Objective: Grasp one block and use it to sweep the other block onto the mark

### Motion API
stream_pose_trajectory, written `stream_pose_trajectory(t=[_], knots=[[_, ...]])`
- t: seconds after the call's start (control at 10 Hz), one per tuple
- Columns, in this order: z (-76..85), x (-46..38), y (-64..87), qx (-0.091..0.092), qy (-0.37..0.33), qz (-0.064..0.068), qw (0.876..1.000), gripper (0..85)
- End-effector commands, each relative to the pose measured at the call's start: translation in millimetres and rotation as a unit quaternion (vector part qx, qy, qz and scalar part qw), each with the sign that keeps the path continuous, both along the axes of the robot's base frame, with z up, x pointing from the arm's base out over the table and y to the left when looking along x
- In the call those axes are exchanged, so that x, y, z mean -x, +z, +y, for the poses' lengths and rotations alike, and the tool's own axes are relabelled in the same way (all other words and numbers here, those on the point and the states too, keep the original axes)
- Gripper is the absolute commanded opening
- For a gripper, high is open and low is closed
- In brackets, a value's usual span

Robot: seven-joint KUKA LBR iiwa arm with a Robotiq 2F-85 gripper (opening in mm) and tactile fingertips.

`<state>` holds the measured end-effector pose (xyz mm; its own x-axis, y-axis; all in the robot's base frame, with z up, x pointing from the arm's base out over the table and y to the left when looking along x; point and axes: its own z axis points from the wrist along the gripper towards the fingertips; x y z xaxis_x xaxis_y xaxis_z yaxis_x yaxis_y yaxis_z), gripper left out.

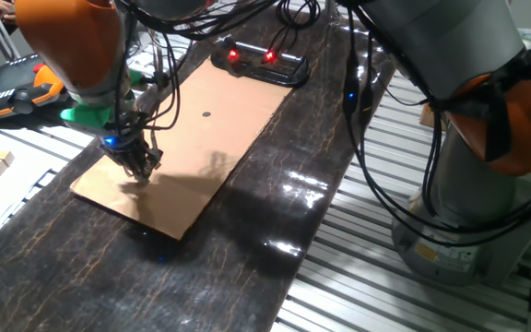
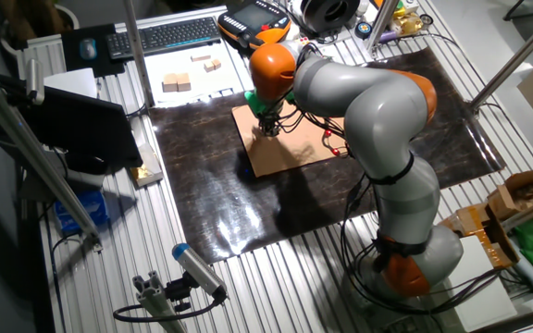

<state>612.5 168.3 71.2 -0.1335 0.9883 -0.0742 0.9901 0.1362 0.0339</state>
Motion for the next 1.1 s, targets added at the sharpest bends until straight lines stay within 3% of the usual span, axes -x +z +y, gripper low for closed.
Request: stream_pose_trajectory(t=[0.0, 0.5, 0.8, 1.0], knots=[[0.3, -0.5, -0.3, 0.001, -0.002, -0.001, 1.000, 0.7], [0.7, -1.2, -1.1, 0.000, 0.001, -0.001, 1.000, 0.7], [0.7, -1.2, -1.1, 0.016, 0.005, 0.018, 1.000, 0.7], [0.7, -1.2, -1.1, 0.016, 0.019, 0.019, 1.000, 0.7]])
